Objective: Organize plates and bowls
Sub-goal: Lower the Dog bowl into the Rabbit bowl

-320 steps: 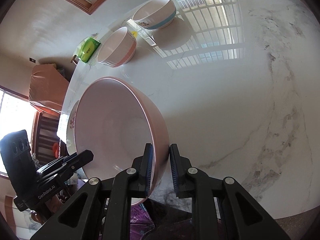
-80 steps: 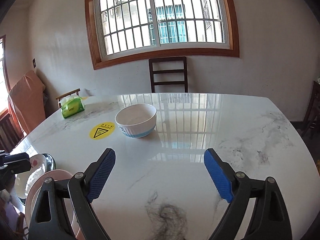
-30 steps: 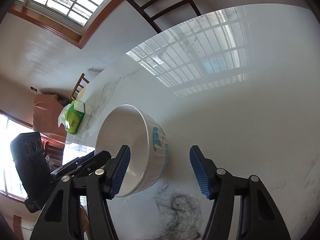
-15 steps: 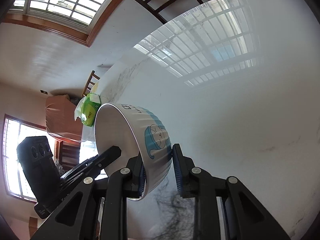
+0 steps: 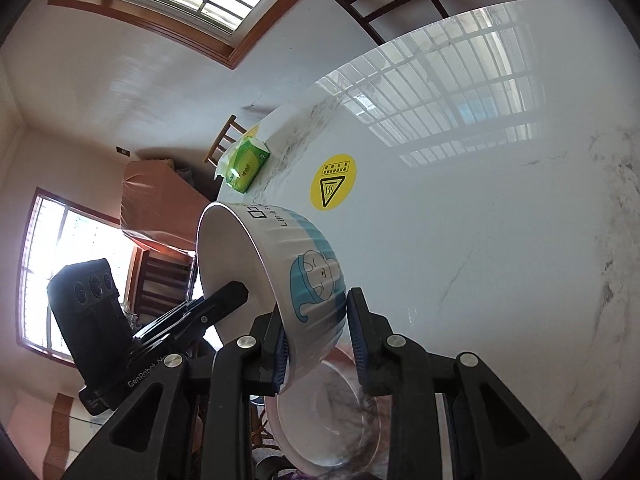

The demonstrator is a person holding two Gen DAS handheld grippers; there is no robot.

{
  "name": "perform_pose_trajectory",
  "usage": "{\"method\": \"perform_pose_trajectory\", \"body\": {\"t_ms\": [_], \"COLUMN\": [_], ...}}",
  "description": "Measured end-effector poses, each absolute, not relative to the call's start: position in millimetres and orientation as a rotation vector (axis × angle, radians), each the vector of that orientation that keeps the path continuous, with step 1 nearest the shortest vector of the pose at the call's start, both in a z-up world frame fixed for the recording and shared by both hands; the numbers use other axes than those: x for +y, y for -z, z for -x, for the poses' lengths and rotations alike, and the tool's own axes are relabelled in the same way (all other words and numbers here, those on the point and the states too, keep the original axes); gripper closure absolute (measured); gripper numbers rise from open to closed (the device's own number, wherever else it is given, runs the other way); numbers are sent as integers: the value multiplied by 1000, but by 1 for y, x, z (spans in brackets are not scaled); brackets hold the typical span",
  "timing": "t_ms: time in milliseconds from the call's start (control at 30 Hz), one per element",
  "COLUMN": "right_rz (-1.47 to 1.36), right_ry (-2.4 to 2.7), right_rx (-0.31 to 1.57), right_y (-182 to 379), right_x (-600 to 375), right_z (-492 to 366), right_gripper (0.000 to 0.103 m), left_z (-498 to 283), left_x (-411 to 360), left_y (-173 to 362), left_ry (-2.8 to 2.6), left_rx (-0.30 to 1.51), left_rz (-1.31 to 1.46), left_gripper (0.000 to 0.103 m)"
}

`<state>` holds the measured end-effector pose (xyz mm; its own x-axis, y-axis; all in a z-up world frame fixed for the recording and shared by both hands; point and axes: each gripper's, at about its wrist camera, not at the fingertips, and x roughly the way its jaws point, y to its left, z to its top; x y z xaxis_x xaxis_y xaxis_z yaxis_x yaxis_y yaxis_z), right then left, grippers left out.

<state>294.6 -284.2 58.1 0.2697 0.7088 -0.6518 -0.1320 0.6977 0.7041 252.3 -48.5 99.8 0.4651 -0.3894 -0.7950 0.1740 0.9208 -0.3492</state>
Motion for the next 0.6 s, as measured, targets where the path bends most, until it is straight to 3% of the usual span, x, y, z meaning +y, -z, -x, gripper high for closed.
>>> {"method": "perform_pose_trajectory", "body": {"t_ms": [600], "right_rz": [-542], "right_ry": [-592], "right_rx": [1254], "right_y": [-39], "right_x": [-272], "right_z": [-217], "right_gripper": [75], "left_z": [-168], "left_x": [-41], "left_y": [-73], "left_ry": [373], "left_rx": [1123], "left_rz": [231], "left_gripper": [90]}}
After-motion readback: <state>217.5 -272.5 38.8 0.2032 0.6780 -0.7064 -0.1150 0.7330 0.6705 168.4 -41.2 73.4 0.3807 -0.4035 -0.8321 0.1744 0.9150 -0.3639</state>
